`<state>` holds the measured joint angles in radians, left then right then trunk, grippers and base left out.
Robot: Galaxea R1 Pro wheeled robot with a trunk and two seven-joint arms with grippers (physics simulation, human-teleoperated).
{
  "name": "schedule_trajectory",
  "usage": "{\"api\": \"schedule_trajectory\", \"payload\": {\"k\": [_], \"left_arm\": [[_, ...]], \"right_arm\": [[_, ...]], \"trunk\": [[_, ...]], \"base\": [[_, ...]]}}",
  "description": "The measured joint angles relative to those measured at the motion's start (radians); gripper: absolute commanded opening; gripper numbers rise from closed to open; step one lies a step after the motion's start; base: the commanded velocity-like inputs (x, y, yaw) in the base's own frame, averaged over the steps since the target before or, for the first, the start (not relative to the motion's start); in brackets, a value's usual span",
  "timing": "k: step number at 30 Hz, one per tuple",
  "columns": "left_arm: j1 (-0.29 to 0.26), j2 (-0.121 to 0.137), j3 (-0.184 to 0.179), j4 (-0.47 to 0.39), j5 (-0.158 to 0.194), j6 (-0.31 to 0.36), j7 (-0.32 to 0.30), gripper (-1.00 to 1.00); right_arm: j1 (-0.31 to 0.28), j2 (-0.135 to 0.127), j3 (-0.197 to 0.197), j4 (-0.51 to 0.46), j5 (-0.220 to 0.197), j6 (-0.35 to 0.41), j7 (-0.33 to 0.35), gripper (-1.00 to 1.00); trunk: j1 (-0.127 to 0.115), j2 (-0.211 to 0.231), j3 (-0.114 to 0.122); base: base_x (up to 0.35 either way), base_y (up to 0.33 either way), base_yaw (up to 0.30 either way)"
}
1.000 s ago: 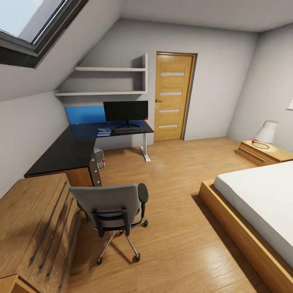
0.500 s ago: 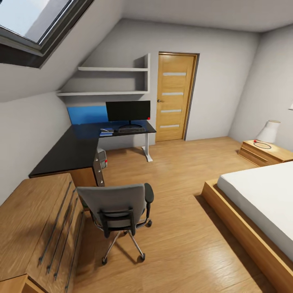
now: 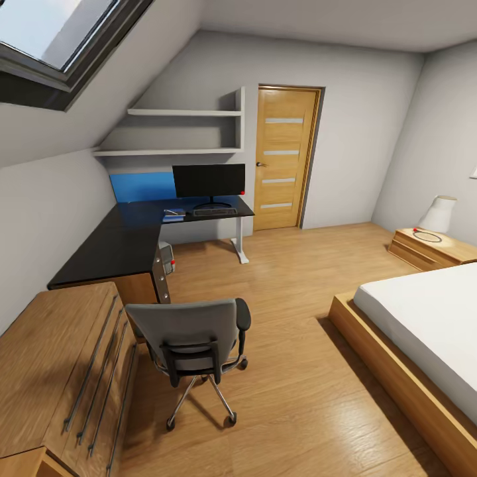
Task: In the bedroom, organize the workspace by keeping the computer under the desk, ensuring the monitor is on the desk, placing the keyboard on the desk next to the monitor, placing the mouse on the desk next to the keyboard, moving the folder from the swivel chair onto the desk next to the mouse, stacking the notebook on top of the folder with the pen on top of the notebook, and positioning the swivel chair next to the desk.
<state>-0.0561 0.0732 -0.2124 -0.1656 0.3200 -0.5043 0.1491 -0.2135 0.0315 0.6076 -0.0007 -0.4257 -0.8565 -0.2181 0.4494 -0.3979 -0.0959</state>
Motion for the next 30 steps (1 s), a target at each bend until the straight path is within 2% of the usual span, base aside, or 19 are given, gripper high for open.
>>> {"api": "schedule_trajectory", "payload": {"k": [4,18,25,30], "left_arm": [[0.0,0.0,0.0,0.0,-0.001,0.0,-0.002,1.0],[0.0,0.002,0.007,-0.001,0.009,-0.004,0.006,1.0],[0.0,-0.004,0.009,-0.001,0.056,0.0,0.006,1.0],[0.0,-0.038,0.008,-0.001,0.092,0.001,0.006,1.0]], "right_arm": [[0.0,-0.001,0.0,0.0,0.0,0.001,0.0,1.0],[0.0,-0.002,-0.001,0.003,-0.004,-0.007,0.0,1.0],[0.0,-0.004,-0.002,0.007,-0.01,-0.009,0.0,1.0],[0.0,-0.007,-0.003,0.009,-0.012,-0.009,0.0,1.0]], "trunk": [[0.0,0.0,0.0],[0.054,-0.098,-0.044],[0.081,-0.147,-0.066],[0.1,-0.182,-0.082]], "base": [[0.0,0.0,0.0],[0.0,0.0,0.0],[0.0,0.0,0.0],[0.0,0.0,0.0]]}}
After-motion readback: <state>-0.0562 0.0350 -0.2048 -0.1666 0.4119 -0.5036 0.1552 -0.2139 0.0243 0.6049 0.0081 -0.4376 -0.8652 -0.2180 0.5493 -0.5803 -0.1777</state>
